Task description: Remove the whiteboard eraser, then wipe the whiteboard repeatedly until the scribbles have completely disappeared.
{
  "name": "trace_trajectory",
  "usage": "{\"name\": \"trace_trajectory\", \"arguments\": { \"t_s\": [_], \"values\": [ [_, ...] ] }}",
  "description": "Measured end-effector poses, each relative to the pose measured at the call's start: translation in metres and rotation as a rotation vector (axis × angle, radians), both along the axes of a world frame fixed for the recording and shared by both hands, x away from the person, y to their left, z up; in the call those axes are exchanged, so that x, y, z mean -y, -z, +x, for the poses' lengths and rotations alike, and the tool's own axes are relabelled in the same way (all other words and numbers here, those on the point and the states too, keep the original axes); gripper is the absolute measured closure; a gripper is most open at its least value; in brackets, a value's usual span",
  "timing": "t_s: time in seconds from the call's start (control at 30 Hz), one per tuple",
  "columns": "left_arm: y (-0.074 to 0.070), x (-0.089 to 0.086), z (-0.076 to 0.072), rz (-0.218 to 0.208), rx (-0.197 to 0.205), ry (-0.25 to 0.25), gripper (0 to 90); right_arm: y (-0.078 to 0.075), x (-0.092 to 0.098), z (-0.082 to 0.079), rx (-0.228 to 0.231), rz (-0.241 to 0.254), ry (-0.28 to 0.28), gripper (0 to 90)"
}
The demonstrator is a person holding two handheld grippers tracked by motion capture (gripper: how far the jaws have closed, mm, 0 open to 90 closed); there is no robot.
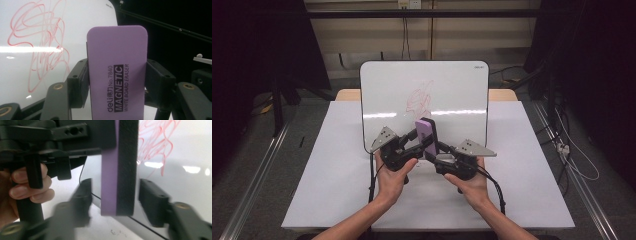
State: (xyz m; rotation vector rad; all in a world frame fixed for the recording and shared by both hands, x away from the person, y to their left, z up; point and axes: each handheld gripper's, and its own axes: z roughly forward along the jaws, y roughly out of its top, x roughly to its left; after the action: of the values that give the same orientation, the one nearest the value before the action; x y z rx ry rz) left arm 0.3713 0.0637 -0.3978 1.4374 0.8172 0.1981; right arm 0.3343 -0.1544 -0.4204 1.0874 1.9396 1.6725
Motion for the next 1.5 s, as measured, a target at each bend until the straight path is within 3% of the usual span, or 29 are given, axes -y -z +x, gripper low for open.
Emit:
{"name": "trace_trajectory", "arguments": {
  "t_s": [0.37,0.7,0.93,1.13,1.5],
  "values": [
    [-0.002,-0.016,0.003,0.054,0.012,-0.026,41.0,0.0,0.025,0.0,-0.034,-0.047,0.064,15.3],
    [-0.013,-0.033,0.006,0.113,0.026,-0.037,41.0,0.005,0.058,-0.006,-0.067,-0.11,0.118,9.1],
    [-0.019,-0.046,0.007,0.167,0.04,-0.057,41.0,0.008,0.08,-0.012,-0.07,-0.119,0.156,5.6],
    [-0.024,-0.051,0.008,0.26,0.019,-0.05,41.1,0.011,0.095,-0.022,-0.068,-0.142,0.187,4.9],
    [-0.037,-0.057,0.007,0.395,0.087,-0.072,41.2,0.008,0.122,-0.033,-0.058,-0.12,0.271,5.4]
  ]
}}
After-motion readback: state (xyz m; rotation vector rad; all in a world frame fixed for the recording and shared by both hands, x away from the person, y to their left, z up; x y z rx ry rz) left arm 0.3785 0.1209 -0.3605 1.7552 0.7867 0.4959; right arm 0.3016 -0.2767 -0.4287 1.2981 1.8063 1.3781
